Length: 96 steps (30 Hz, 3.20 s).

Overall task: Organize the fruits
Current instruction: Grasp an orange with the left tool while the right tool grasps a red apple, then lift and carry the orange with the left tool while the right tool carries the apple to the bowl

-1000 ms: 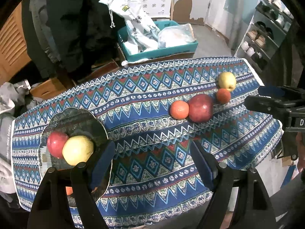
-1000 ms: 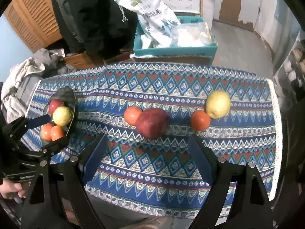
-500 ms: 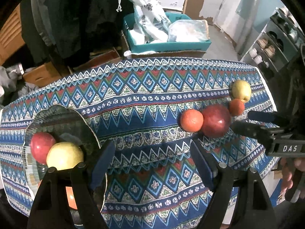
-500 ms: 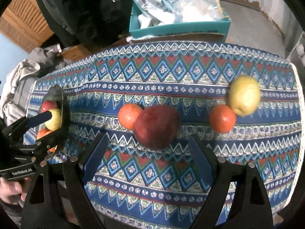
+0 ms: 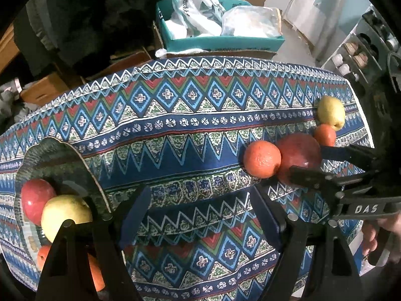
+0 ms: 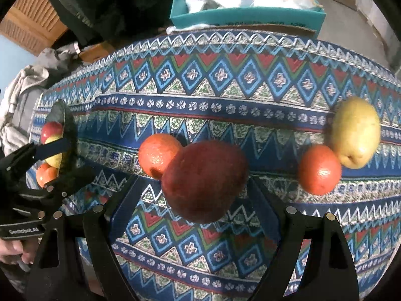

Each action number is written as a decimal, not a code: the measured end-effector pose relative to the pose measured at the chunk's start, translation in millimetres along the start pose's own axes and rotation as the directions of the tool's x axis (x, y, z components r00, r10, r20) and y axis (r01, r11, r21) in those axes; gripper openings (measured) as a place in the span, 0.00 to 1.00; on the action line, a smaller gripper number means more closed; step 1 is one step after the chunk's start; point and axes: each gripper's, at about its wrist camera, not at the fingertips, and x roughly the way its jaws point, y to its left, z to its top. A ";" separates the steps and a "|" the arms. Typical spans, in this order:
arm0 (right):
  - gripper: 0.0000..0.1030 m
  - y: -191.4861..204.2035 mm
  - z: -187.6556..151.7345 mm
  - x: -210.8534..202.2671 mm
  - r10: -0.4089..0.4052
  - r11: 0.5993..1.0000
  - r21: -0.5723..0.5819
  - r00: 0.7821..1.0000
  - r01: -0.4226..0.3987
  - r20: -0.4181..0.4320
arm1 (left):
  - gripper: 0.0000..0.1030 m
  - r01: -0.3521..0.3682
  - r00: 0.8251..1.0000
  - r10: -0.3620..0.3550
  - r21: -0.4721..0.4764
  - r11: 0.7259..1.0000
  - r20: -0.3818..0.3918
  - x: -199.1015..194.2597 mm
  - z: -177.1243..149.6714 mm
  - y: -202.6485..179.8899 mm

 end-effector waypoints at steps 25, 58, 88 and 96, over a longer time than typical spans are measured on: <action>0.75 -33.3 -0.1 6.2 0.009 0.999 0.035 0.999 -0.010 0.034 | 0.80 0.006 1.000 -0.005 0.036 0.999 -0.028 31.0 21.2 -38.5; 0.62 -70.4 -25.7 -21.2 0.050 0.994 0.091 0.994 -0.059 0.099 | 0.72 0.012 0.998 -0.005 0.119 0.993 -0.057 76.0 33.9 -82.7; 0.59 -36.2 -17.4 -12.9 -0.118 0.992 -0.027 0.980 0.124 0.159 | 0.44 0.039 0.999 -0.040 0.108 0.993 0.008 19.6 8.0 -60.1; 0.61 -45.0 -9.7 -7.3 -0.131 0.991 -0.005 0.982 0.132 0.135 | 0.44 0.030 1.000 -0.031 0.083 0.996 0.002 12.5 -4.7 -48.0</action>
